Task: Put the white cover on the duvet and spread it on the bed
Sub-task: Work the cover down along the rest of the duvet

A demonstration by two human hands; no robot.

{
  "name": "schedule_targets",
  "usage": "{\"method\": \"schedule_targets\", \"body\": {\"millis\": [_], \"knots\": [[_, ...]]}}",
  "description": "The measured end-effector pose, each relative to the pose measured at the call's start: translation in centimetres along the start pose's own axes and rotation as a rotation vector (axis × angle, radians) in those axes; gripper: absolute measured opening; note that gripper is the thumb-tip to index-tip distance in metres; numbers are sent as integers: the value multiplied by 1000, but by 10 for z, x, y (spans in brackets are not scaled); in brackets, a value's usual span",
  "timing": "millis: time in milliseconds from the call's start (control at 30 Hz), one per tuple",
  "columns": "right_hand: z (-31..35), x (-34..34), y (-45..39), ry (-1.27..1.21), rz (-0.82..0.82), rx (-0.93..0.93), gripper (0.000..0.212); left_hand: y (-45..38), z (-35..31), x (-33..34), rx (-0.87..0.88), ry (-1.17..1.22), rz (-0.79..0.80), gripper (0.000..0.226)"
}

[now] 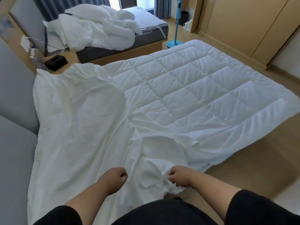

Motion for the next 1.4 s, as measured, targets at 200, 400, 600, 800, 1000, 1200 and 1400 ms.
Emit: {"method": "schedule_targets", "body": {"millis": [200, 400, 600, 800, 1000, 1200, 1400], "knots": [[-38, -45, -9, -62, -18, 35, 26, -18, -61, -4, -37, 214, 27, 20], [-47, -64, -39, -84, 24, 74, 32, -46, -56, -4, -105, 390, 12, 20], [-44, -116, -66, -65, -56, 155, 31, -92, -48, 3, -134, 418, 109, 20], [-33, -158, -112, -5, -122, 174, 37, -127, -52, -11, -99, 416, 164, 21], [-15, -210, -212, 18, -185, 71, 41, -143, -49, -27, -181, 484, 134, 20], [-23, -185, -311, -239, -43, 65, 74, -156, -24, 17, -541, 444, 90, 62], [-18, -86, -292, -505, 432, 92, 62, -146, 6, 95, -768, 458, 123, 69]]}}
Point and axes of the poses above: each hand's wrist, its own y-axis away from the middle knuckle, its own x-axis out of the palm, z = x × y, the point moved 7 cm from there along -y, towards the middle knuckle, and after that the axes turned 11 degrees about -x, right-handed, at the moved point
